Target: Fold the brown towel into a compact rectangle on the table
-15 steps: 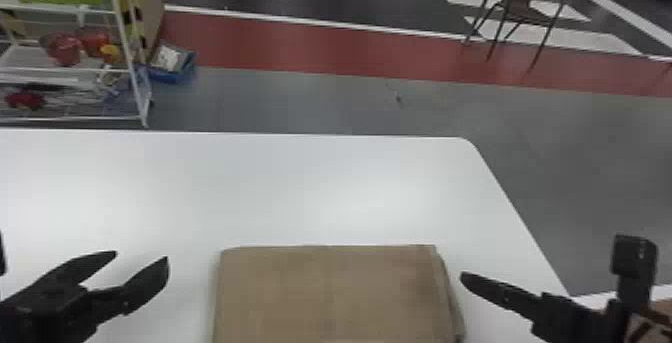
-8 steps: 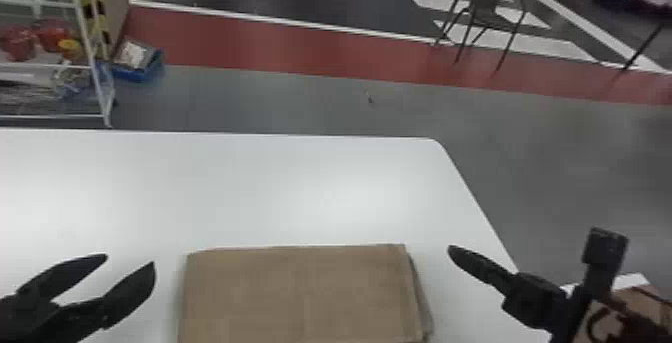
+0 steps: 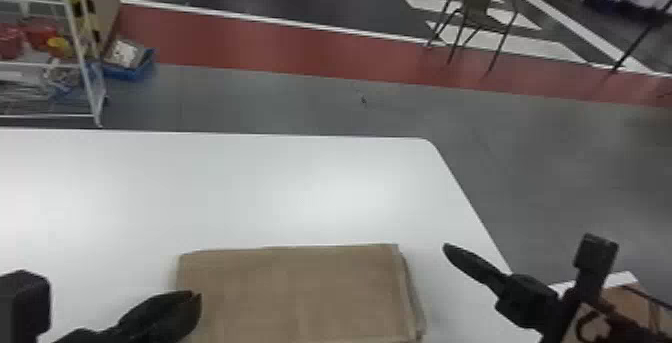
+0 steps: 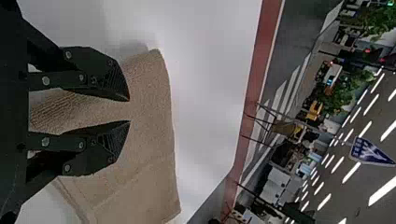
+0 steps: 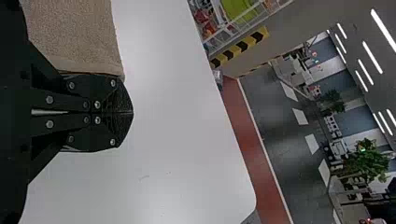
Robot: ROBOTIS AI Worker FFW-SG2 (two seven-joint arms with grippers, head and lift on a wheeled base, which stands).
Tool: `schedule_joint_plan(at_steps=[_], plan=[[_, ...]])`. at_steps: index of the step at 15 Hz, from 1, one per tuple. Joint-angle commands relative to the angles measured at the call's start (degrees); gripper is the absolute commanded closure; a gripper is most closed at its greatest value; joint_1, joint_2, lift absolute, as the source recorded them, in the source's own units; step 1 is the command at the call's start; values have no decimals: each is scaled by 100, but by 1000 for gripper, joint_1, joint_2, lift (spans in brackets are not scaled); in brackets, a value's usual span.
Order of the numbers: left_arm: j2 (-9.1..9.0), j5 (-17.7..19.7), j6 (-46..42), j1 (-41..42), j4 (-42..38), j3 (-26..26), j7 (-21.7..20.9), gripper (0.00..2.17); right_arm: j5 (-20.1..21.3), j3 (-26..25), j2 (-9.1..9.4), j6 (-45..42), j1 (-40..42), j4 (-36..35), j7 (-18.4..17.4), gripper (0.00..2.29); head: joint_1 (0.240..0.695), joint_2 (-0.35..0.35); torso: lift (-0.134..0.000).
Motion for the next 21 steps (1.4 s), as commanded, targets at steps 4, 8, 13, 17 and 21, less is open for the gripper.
schedule_joint_plan(at_steps=[4, 8, 13, 17, 21], plan=[[62, -335, -34, -69, 67, -416, 164, 1889, -270, -257, 5, -168, 73, 25, 120, 1760, 695, -350, -122], [150, -449, -69, -51, 129, -557, 340, 1885, -358, -248, 5, -168, 73, 16, 191, 1409, 695, -350, -122], [150, -634, -122, -121, 313, -619, 454, 1889, -393, -204, 5, -238, 73, -2, 199, 1183, 695, -350, -122], [185, -774, -316, -121, 419, -610, 586, 1889, -402, -222, 5, -238, 65, -19, 199, 1183, 695, -350, -122], [282, -774, -333, -95, 419, -416, 753, 1889, -411, -195, 5, -238, 56, -28, 199, 923, 695, -350, -122]])
